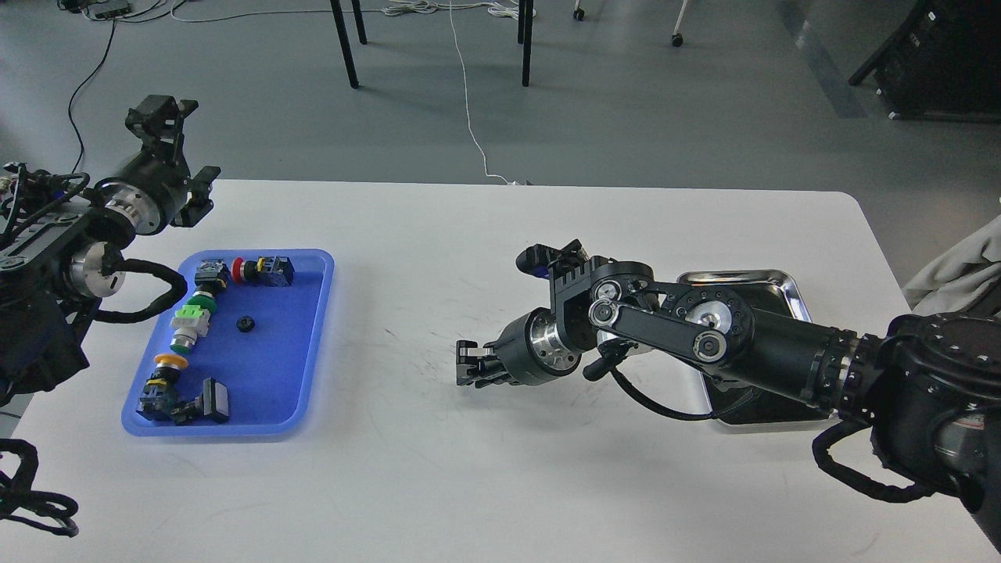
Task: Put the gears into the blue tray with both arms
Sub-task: 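Carry the second gear with the right gripper toward the table center, then release the gear onto the table and retract the right arm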
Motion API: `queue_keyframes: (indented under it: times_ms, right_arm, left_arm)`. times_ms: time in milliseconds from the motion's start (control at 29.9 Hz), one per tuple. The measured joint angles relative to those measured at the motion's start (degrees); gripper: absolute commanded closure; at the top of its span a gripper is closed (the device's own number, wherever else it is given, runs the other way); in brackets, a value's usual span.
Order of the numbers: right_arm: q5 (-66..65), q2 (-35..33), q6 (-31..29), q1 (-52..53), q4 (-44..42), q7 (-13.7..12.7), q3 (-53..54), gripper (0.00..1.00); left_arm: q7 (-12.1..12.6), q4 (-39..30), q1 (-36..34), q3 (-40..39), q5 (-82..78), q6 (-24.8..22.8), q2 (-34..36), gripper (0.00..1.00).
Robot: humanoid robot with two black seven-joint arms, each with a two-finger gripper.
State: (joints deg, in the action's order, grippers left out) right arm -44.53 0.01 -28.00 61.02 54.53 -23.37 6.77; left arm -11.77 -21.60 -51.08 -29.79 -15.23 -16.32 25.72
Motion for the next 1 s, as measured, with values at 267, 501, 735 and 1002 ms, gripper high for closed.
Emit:
queue_keyframes:
  times_ms: [267,501,735,1002]
  right_arm:
    - [-0.1,-0.01,0.0,-0.1,-1.1,1.37,0.0,0.96]
    - [-0.33,-0.01,0.0,-0.47,-1.48,2.4,-0.26,0.89]
    - [-2.68,-0.01,-0.01,-1.4,-1.54,3.28,-0.45,0.58]
    - [-2.75,-0.01,-0.01,-1.42,-3.52,3.34,0.5,0.15]
  left_arm:
    - [-0.09,-0.02,0.0,-0.01,0.2,-0.03,0.56,0.02]
    - [-0.09,-0.02,0.0,-0.01,0.2,-0.04,0.76,0.02]
    - [-0.09,-0.02,0.0,-0.09,0.28,-0.06,0.87,0.02]
    - [-0.1,-0.02,0.0,-0.09,0.29,-0.05,0.88,0.02]
